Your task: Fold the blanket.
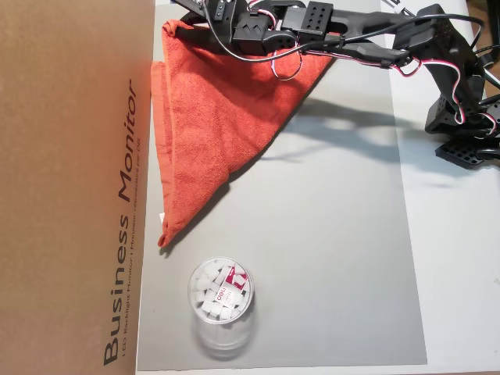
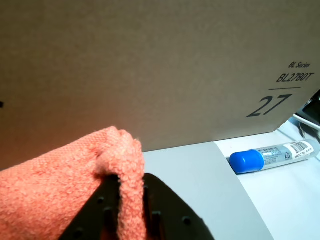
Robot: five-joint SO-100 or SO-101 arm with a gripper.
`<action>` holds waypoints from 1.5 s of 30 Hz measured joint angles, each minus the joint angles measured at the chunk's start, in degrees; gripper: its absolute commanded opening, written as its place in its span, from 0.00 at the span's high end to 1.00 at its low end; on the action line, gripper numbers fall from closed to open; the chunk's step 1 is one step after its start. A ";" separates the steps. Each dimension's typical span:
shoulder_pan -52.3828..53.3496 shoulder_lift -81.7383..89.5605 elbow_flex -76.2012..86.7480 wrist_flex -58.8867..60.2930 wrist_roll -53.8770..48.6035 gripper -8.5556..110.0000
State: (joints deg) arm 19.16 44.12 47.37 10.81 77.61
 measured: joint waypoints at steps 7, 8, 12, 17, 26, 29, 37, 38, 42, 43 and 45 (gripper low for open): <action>0.00 -0.97 -0.26 0.00 0.00 0.93; 0.00 -1.76 -0.70 -0.09 0.00 0.93; 0.35 -4.48 -1.85 -2.99 -0.09 0.93; 0.88 -6.42 -3.43 -4.48 -0.09 0.93; 2.02 -11.87 -5.98 -4.57 -0.18 0.92; 2.29 -13.18 -5.98 -4.57 0.09 0.92; 1.58 -14.24 -6.59 -4.57 1.93 0.86; 1.41 -14.24 -6.59 -4.57 3.43 0.83; 0.70 -14.24 -6.59 -4.57 10.28 0.74; 0.35 -14.24 -6.59 -4.57 11.16 0.74; -0.35 -14.24 -6.59 -4.57 14.24 0.74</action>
State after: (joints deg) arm 18.81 29.88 40.78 6.24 91.85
